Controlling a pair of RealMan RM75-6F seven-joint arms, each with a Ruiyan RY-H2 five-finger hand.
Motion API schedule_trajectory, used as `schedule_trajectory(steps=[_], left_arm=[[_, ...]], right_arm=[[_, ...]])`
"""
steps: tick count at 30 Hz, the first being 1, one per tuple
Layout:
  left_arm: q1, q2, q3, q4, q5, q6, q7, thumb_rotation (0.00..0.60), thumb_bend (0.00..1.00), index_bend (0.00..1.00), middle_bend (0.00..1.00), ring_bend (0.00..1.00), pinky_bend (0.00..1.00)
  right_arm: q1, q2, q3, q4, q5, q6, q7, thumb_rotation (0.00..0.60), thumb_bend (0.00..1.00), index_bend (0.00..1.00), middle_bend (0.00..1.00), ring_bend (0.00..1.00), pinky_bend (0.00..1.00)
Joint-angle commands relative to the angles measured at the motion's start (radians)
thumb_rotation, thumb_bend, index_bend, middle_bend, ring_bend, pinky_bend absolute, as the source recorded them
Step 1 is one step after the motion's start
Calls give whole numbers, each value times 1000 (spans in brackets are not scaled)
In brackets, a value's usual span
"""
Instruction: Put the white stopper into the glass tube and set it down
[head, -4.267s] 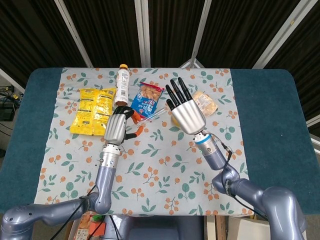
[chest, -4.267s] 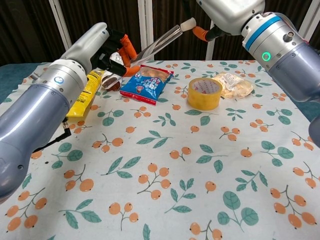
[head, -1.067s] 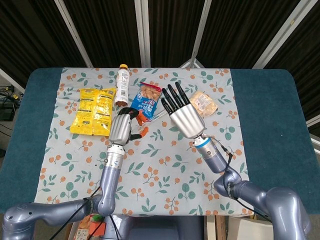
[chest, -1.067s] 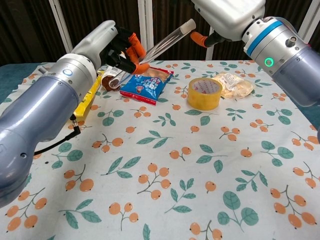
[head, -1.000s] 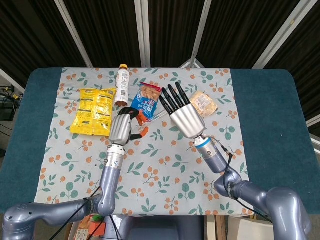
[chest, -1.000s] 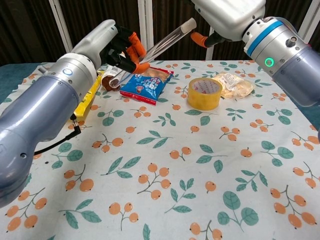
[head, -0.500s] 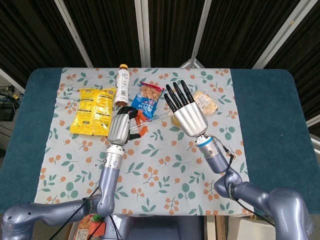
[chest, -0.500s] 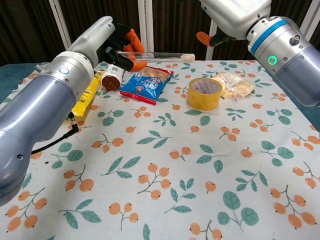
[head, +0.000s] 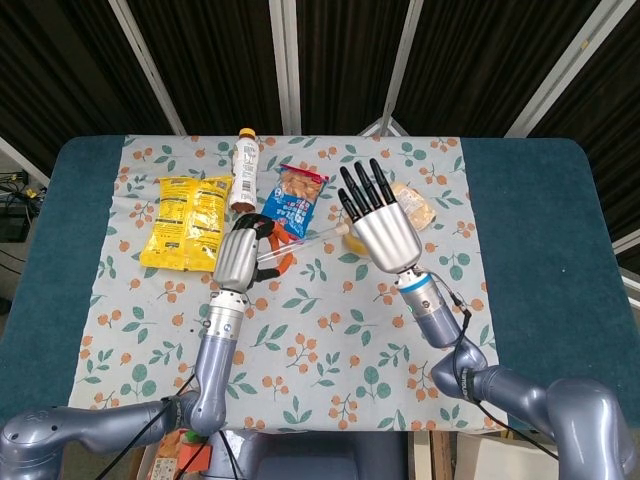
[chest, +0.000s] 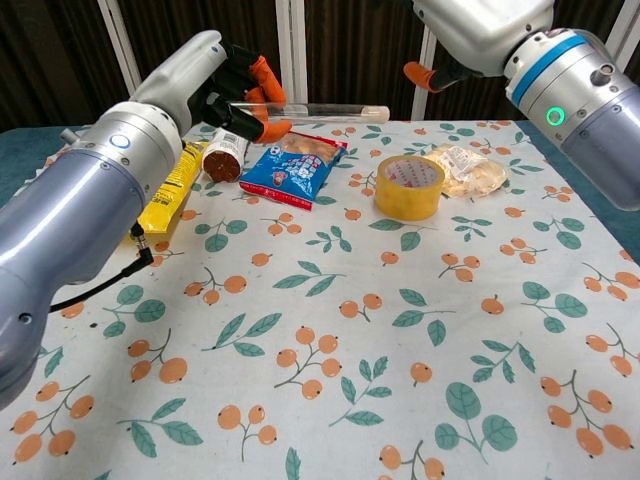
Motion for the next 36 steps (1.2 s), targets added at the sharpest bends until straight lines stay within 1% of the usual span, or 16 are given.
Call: schedule_trajectory(steps=[1, 14, 25, 30, 36], left_arm=[[2, 2, 3, -2, 2, 1, 1, 600, 580, 700, 721, 269, 182], [23, 13, 37, -25, 27, 11, -1, 600, 580, 701, 721, 269, 182], [46, 5, 96, -28, 59, 13, -7, 600, 580, 700, 721, 269, 182], [60, -5, 133, -15, 82, 12, -16, 600, 580, 700, 721, 269, 182], [75, -26, 153, 8, 91, 10, -32, 600, 580, 700, 721, 269, 182]], right_arm=[[-3, 5, 1, -4, 3, 0, -4, 600, 392, 289, 115, 14, 0], [-27, 37, 1, -38, 14, 4, -23, 600, 392, 289, 114, 14, 0], [-53, 73, 6, -74, 25, 16, -28, 600, 392, 290, 114, 15, 0], [-62, 92, 8, -95, 26, 20, -32, 600, 392, 290, 115, 15, 0], [-71, 107, 4, -111, 21, 24, -33, 600, 392, 289, 114, 14, 0]])
